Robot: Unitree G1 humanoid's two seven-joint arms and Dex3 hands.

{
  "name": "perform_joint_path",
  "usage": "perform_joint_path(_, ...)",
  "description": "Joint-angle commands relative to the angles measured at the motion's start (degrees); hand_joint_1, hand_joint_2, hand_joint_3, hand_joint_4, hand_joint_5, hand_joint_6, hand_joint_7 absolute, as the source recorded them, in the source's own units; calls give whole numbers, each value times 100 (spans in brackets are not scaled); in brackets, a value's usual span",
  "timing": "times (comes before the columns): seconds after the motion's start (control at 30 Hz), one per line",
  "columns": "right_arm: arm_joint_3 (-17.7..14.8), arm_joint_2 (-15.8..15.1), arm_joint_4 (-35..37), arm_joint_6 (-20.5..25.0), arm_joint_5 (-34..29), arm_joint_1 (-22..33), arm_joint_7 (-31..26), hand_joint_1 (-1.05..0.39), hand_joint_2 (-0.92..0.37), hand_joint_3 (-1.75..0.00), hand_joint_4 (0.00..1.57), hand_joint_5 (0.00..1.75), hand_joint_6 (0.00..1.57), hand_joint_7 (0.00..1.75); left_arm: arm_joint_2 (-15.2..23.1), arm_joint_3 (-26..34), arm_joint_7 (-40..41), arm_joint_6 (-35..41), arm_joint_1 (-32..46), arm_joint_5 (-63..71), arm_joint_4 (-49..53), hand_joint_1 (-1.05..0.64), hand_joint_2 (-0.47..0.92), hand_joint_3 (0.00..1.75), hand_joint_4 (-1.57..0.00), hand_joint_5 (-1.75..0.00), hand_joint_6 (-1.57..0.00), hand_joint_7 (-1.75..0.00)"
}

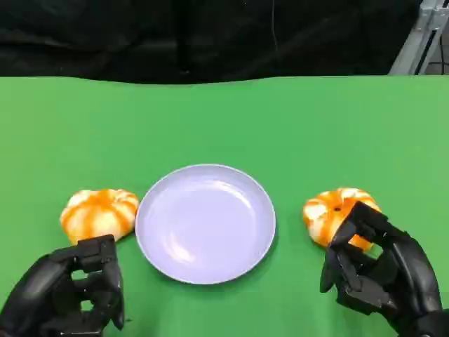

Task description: Grasp the bread from the table and place it into the plate.

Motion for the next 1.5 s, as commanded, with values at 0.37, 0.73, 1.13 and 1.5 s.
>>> perform_joint_path(0.37,-39,-59,-7,-24,62,-22,7,-11,-60,-113,84,175,61,174,31,27,-19,-76,-10,64,40,14,55,138,-83,-175,-73,-175)
perform_joint_path(0.73,-37,-61,-17,-23,31,-25,-25,-11,-60,-112,83,175,61,175,-250,228,592,-363,59,234,-88,-18,72,76,-51,-126,-54,-99)
perform_joint_path(1.13,-39,-76,-60,1,32,-2,-25,-11,-60,-112,83,175,61,174,650,217,1782,-1138,-381,2727,-48,-83,92,30,-15,-17,-33,-1)
perform_joint_path(1.5,-29,-60,-25,-30,2,-17,-50,-11,-60,-113,84,175,61,175,1341,-675,3357,-1070,-1577,5509,800,-88,91,3,-29,-9,-45,-1)
